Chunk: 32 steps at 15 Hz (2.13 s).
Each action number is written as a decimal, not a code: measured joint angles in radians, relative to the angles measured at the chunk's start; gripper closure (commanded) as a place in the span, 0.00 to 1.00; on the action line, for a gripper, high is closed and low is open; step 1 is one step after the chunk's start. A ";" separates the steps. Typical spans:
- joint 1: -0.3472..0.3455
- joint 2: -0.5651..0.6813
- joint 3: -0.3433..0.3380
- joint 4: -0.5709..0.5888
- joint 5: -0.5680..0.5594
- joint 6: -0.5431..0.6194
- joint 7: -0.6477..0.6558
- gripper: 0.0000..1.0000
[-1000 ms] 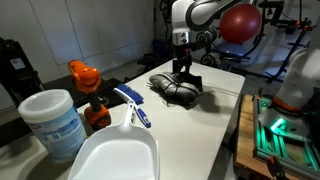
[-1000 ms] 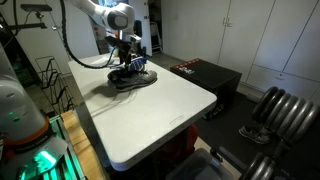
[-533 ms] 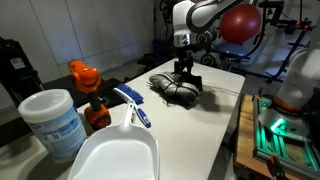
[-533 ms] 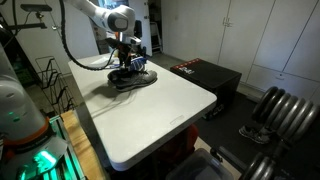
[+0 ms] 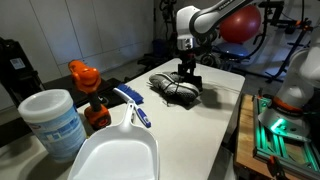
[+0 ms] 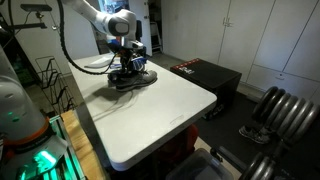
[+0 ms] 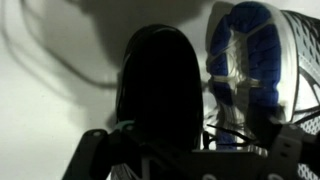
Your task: Remove the top shoe on the stacked shoes and put it on the left, pick up the shoe on the right and put it on top of the shoe on the left
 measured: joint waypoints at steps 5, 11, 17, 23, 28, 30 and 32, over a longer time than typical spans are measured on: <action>-0.007 0.001 -0.008 -0.024 0.000 0.053 -0.015 0.51; -0.012 0.003 -0.013 -0.036 -0.026 0.055 -0.016 0.96; -0.033 -0.046 -0.038 -0.096 -0.068 0.055 -0.016 0.98; -0.087 -0.138 -0.077 -0.207 -0.113 0.064 -0.012 0.98; -0.124 -0.195 -0.091 -0.290 -0.148 0.179 0.008 0.98; -0.145 -0.227 -0.099 -0.335 -0.154 0.241 0.011 0.98; -0.165 -0.252 -0.105 -0.373 -0.160 0.293 0.011 0.66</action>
